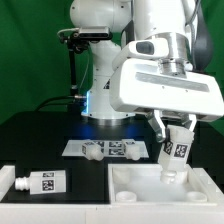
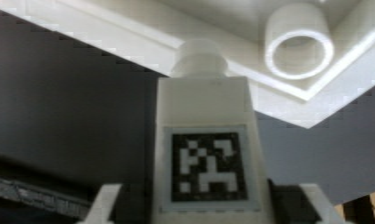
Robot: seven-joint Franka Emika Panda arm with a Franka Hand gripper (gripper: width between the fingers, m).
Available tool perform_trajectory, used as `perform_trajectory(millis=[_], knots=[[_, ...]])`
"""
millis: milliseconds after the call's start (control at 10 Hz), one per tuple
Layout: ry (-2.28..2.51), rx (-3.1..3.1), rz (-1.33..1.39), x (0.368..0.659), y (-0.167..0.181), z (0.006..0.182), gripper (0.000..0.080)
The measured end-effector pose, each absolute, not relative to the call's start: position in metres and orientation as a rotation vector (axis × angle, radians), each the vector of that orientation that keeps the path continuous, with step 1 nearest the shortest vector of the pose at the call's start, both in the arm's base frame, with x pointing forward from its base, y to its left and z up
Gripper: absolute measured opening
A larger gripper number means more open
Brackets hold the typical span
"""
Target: Assemble one leg
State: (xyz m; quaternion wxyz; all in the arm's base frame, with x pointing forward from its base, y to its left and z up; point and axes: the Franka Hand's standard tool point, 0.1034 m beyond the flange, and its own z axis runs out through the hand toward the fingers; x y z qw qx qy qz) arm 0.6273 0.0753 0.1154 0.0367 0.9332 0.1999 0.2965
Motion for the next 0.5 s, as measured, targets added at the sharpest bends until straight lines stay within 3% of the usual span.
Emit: perform_trajectory(millis=[500], knots=[[0.629, 2.944, 0.856, 0.63, 0.118, 0.1, 0.0287]])
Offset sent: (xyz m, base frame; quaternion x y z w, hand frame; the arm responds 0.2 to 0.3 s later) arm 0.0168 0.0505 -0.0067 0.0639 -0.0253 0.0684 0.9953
